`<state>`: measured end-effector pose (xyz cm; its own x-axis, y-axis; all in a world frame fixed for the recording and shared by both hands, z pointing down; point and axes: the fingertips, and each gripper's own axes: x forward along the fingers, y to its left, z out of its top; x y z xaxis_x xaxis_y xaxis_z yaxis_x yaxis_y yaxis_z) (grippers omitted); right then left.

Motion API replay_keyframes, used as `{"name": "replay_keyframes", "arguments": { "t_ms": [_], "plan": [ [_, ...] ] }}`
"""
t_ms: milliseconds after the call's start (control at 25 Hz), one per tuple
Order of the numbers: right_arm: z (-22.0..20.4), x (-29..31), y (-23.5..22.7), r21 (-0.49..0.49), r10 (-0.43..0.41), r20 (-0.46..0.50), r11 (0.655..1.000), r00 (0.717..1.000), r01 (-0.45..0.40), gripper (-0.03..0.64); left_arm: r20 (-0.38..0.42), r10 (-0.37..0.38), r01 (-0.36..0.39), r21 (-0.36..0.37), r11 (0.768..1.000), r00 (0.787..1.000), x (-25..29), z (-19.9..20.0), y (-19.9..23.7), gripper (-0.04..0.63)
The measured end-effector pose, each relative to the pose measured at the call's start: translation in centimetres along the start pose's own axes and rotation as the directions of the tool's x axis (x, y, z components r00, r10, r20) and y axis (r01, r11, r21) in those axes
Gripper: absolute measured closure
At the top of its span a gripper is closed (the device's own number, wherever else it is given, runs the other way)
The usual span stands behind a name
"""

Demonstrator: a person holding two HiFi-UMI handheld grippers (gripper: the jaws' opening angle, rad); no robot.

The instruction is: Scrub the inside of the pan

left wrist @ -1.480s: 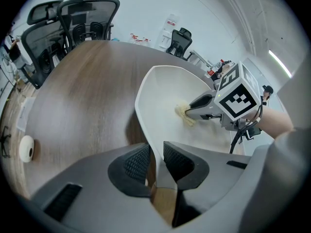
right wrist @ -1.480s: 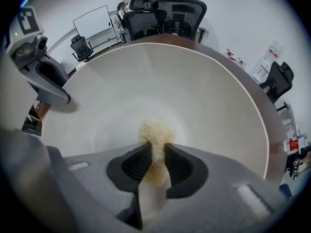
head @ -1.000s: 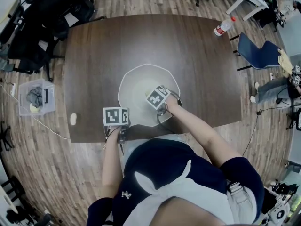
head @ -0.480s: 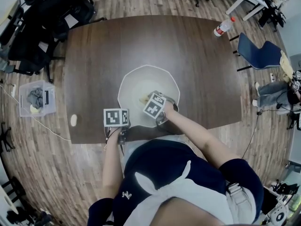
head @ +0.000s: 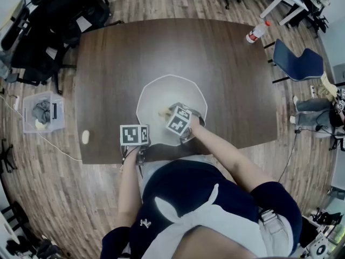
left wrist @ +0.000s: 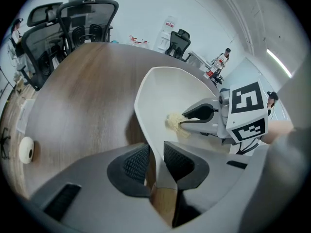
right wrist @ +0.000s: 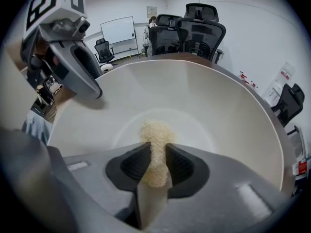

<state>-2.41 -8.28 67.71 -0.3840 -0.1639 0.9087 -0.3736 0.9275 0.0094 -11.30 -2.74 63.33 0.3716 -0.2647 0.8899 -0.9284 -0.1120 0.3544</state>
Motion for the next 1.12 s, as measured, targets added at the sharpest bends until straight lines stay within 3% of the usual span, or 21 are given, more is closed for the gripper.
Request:
{"name": "replay_keyframes", "arguments": {
  "t_ms": [160, 400, 680, 1000, 1040, 1120],
  "plan": [
    [0.0, -0.7, 0.1, 0.041, 0.015, 0.038, 0.999, 0.999, -0.017, 0.477, 0.035, -0.002, 0.003, -0.007, 1.000, 0.999, 0.0, 0.1, 0.0, 0.508],
    [0.5, -3.1, -0.5, 0.099, -0.004, 0.120, 0.995, 0.993, -0.008, 0.477, 0.085, 0.008, -0.008, 0.001, 1.000, 0.996, -1.2, 0.5, 0.2, 0.506],
    [1.4, -7.0, -0.2, 0.163, -0.022, 0.256, 0.986, 0.966, -0.021, 0.486, 0.193, 0.062, -0.062, -0.005, 0.998, 0.979, -4.6, 1.5, 1.2, 0.508],
    [4.1, -12.9, 1.2, 0.215, -0.075, 0.454, 0.976, 0.888, -0.028, 0.611, 0.332, -0.010, -0.037, 0.134, 0.990, 0.943, -7.6, 2.9, -3.5, 0.517],
    [4.2, -13.3, 1.5, 0.221, -0.077, 0.468, 0.975, 0.880, -0.033, 0.615, 0.349, -0.013, -0.044, 0.155, 0.987, 0.937, -7.8, 3.1, -4.2, 0.577],
    [4.1, -14.1, 2.1, 0.233, -0.077, 0.493, 0.971, 0.867, -0.046, 0.617, 0.379, -0.027, -0.058, 0.210, 0.976, 0.925, -8.3, 3.3, -5.9, 0.591]
  ]
}}
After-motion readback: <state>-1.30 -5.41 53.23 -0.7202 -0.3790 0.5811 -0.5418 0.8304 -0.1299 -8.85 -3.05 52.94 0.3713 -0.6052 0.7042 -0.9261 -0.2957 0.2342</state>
